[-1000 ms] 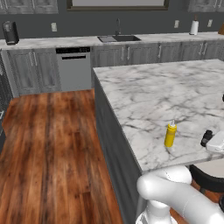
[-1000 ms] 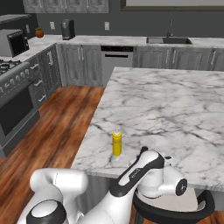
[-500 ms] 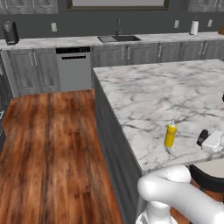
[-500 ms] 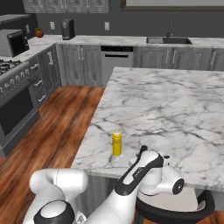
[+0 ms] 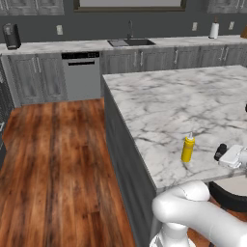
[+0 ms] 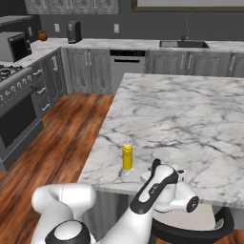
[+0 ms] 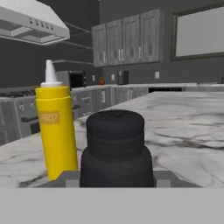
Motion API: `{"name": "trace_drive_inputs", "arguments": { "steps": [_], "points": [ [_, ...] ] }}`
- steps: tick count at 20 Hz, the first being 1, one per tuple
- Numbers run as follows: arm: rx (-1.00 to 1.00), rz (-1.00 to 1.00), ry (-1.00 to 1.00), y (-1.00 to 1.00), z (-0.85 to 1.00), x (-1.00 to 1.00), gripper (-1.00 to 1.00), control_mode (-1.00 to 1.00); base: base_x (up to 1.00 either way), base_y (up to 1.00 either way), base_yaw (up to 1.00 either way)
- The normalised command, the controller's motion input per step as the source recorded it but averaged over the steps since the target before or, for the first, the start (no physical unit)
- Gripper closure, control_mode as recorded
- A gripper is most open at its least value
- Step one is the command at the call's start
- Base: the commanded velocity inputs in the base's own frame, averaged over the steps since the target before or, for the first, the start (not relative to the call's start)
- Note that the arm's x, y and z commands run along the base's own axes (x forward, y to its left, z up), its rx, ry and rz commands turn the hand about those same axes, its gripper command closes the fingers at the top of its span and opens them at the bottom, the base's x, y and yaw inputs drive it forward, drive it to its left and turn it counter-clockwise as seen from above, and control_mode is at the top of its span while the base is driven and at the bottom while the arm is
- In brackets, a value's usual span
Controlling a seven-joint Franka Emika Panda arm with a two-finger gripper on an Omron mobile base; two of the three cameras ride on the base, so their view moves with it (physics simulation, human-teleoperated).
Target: Move the shaker and mustard from the cabinet to the dining counter.
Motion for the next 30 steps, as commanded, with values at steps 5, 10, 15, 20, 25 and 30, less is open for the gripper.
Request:
{"name": "trace_drive_inputs", "arguments": {
  "steps": [5, 10, 15, 20, 25, 30],
  "points": [
    [0.00, 0.00, -0.05, 0.00, -0.17, 0.14, 1.00, -1.00, 0.00, 0.00, 0.00],
    [0.00, 0.00, -0.01, 0.00, -0.11, 0.14, 1.00, -1.00, 0.00, 0.00, 0.00],
    [0.00, 0.00, 0.00, 0.00, -0.11, 0.13, 1.00, -1.00, 0.00, 0.00, 0.00],
    [0.00, 0.00, 0.00, 0.00, -0.19, 0.19, 1.00, -1.00, 0.00, 0.00, 0.00],
    [0.00, 0.00, -0.01, 0.00, -0.18, 0.16, 1.00, -1.00, 0.00, 0.00, 0.00],
    [0.00, 0.00, -0.03, -0.01, -0.19, 0.16, 1.00, -1.00, 0.00, 0.00, 0.00]
  ]
}}
